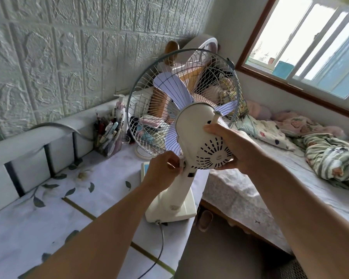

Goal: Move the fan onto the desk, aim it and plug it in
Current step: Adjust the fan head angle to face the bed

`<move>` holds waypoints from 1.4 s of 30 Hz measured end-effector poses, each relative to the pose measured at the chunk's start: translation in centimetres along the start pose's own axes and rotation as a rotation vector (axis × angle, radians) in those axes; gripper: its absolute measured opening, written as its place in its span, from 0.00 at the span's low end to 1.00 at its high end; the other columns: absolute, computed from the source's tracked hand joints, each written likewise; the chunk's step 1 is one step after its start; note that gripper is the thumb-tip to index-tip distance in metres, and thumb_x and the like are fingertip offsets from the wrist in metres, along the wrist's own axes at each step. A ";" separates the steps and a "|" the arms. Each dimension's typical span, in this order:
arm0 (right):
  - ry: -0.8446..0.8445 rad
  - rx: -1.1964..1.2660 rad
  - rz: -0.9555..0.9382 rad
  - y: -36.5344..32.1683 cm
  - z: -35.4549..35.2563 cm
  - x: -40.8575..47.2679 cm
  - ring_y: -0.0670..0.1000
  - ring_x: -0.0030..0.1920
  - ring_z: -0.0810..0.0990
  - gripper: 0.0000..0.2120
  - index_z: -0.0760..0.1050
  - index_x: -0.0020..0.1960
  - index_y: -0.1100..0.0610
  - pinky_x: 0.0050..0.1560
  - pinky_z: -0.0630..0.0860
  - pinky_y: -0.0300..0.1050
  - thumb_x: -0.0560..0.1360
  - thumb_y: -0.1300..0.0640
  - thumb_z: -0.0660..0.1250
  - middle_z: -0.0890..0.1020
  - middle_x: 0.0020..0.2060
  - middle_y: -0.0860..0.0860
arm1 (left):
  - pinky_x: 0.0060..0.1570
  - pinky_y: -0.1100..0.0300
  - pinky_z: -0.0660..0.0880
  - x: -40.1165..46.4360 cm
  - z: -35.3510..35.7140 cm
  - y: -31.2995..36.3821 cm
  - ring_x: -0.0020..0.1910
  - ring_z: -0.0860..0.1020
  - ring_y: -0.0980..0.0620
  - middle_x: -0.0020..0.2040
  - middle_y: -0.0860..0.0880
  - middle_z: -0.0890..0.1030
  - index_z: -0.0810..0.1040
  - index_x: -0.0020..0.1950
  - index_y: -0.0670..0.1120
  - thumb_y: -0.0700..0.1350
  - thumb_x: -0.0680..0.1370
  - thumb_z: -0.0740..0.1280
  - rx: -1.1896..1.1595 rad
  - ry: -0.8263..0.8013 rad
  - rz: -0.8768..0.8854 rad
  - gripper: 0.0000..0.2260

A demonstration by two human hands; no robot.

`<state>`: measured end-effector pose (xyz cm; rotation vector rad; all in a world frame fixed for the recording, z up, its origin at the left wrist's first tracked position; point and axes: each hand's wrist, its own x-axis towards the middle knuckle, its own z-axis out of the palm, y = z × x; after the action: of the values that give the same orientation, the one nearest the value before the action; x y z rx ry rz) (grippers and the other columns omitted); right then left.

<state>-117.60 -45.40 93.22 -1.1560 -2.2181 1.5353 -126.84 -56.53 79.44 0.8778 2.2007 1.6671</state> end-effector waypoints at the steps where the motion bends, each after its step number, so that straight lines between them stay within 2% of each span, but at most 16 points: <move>1: -0.003 0.000 0.001 0.0 0.0 0.0 0.56 0.43 0.84 0.27 0.79 0.51 0.57 0.44 0.82 0.53 0.58 0.41 0.74 0.85 0.40 0.55 | 0.37 0.54 0.81 0.1 -0.1 0.1 0.36 0.80 0.50 0.39 0.46 0.82 0.78 0.44 0.40 0.37 0.71 0.71 -0.062 -0.026 -0.058 0.04; 4: -0.019 -0.009 -0.006 0.0 0.1 -0.1 0.55 0.43 0.84 0.28 0.79 0.52 0.56 0.45 0.81 0.53 0.58 0.41 0.74 0.85 0.40 0.54 | 0.39 0.58 0.78 0.6 -0.1 0.3 0.36 0.78 0.50 0.38 0.47 0.81 0.77 0.40 0.44 0.35 0.69 0.71 -0.024 -0.024 -0.052 0.06; 7: -0.016 -0.007 -0.008 0.1 0.1 0.0 0.55 0.44 0.84 0.27 0.79 0.52 0.56 0.45 0.81 0.54 0.58 0.41 0.74 0.85 0.40 0.54 | 0.36 0.61 0.70 0.9 0.3 0.4 0.37 0.74 0.50 0.36 0.48 0.77 0.68 0.32 0.49 0.33 0.68 0.69 0.144 0.010 0.056 0.14; 11: -0.015 -0.012 -0.009 0.1 -0.1 -0.2 0.56 0.44 0.84 0.28 0.79 0.54 0.57 0.47 0.81 0.55 0.60 0.42 0.73 0.85 0.42 0.55 | 0.36 0.56 0.68 0.8 0.8 0.1 0.38 0.74 0.44 0.38 0.45 0.75 0.67 0.36 0.46 0.34 0.70 0.69 0.346 0.036 0.255 0.12; 14: -0.010 -0.019 -0.015 0.1 0.0 -0.2 0.56 0.45 0.84 0.27 0.79 0.53 0.57 0.49 0.81 0.57 0.60 0.42 0.74 0.85 0.43 0.56 | 0.37 0.56 0.72 0.7 0.9 -0.4 0.39 0.77 0.43 0.42 0.42 0.78 0.73 0.41 0.40 0.35 0.70 0.69 0.444 0.061 0.373 0.06; 16: -0.013 -0.022 -0.014 0.2 0.0 -0.2 0.56 0.45 0.84 0.27 0.79 0.52 0.57 0.50 0.81 0.58 0.60 0.42 0.74 0.85 0.43 0.56 | 0.37 0.54 0.74 0.6 0.8 -0.6 0.39 0.79 0.43 0.42 0.42 0.79 0.75 0.42 0.38 0.35 0.70 0.69 0.453 0.069 0.398 0.05; 20: -0.030 -0.024 -0.015 0.2 -0.1 -0.1 0.55 0.44 0.83 0.25 0.79 0.51 0.56 0.46 0.81 0.53 0.61 0.42 0.74 0.85 0.40 0.54 | 0.40 0.50 0.77 0.3 0.7 -0.3 0.38 0.79 0.44 0.39 0.43 0.81 0.76 0.38 0.38 0.37 0.69 0.73 0.300 0.114 0.319 0.06; 22: -0.065 -0.040 -0.006 0.0 -0.2 -0.1 0.55 0.44 0.83 0.27 0.79 0.52 0.56 0.45 0.81 0.52 0.60 0.40 0.74 0.85 0.40 0.54 | 0.43 0.55 0.78 0.1 0.2 -0.2 0.40 0.81 0.48 0.42 0.46 0.83 0.78 0.44 0.40 0.41 0.68 0.75 0.197 0.110 0.198 0.10; 24: -0.103 -0.053 0.013 -0.2 -0.2 -0.1 0.56 0.46 0.84 0.29 0.80 0.52 0.55 0.49 0.81 0.54 0.58 0.37 0.74 0.85 0.42 0.54 | 0.46 0.57 0.79 -0.3 -0.4 -0.1 0.43 0.81 0.50 0.49 0.47 0.83 0.77 0.54 0.43 0.41 0.66 0.76 0.114 0.074 0.063 0.18; 28: -0.124 -0.068 0.034 -0.9 -0.3 -0.4 0.56 0.49 0.83 0.46 0.79 0.53 0.55 0.54 0.78 0.55 0.42 0.30 0.72 0.86 0.45 0.54 | 0.55 0.53 0.77 -1.1 -1.4 0.2 0.51 0.79 0.50 0.58 0.48 0.80 0.73 0.62 0.46 0.43 0.67 0.75 0.123 0.040 -0.049 0.25; 31: -0.117 -0.092 0.017 -1.0 -0.3 -0.5 0.56 0.50 0.82 0.49 0.79 0.52 0.56 0.58 0.76 0.56 0.38 0.28 0.70 0.86 0.45 0.54 | 0.55 0.55 0.76 -1.3 -2.0 0.9 0.51 0.76 0.53 0.60 0.49 0.78 0.71 0.64 0.48 0.43 0.68 0.74 0.156 -0.002 -0.063 0.26; 35: -0.102 -0.081 0.033 -1.1 -0.3 -0.8 0.55 0.50 0.81 0.51 0.77 0.57 0.56 0.56 0.77 0.53 0.41 0.28 0.72 0.85 0.47 0.54 | 0.49 0.62 0.72 -1.2 -2.9 1.8 0.49 0.73 0.55 0.60 0.49 0.78 0.71 0.66 0.49 0.43 0.69 0.74 0.224 -0.001 -0.050 0.26; 38: -0.097 -0.067 0.033 -1.3 -0.3 -0.9 0.55 0.52 0.81 0.42 0.76 0.58 0.56 0.57 0.77 0.55 0.52 0.31 0.73 0.85 0.48 0.55 | 0.48 0.62 0.71 -1.1 -3.5 2.2 0.49 0.73 0.55 0.60 0.50 0.78 0.71 0.66 0.50 0.43 0.68 0.74 0.238 -0.001 -0.057 0.27; 40: -0.087 -0.059 0.024 -1.3 -0.4 -1.0 0.56 0.52 0.81 0.36 0.78 0.54 0.55 0.58 0.76 0.57 0.56 0.32 0.72 0.85 0.46 0.54 | 0.50 0.60 0.74 -1.3 -3.8 2.4 0.50 0.74 0.55 0.61 0.49 0.78 0.70 0.66 0.50 0.43 0.68 0.75 0.228 -0.016 -0.062 0.28; 42: -0.080 -0.039 0.024 -1.2 -0.5 -1.2 0.55 0.54 0.80 0.35 0.77 0.56 0.55 0.58 0.75 0.56 0.58 0.33 0.72 0.84 0.47 0.53 | 0.50 0.59 0.75 -1.5 -3.9 2.6 0.51 0.73 0.54 0.61 0.49 0.77 0.70 0.67 0.50 0.43 0.68 0.75 0.216 -0.036 -0.060 0.29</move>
<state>-117.12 -46.06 94.72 -1.1552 -2.3031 1.5808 -126.90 -60.08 82.91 0.8766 2.3895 1.3943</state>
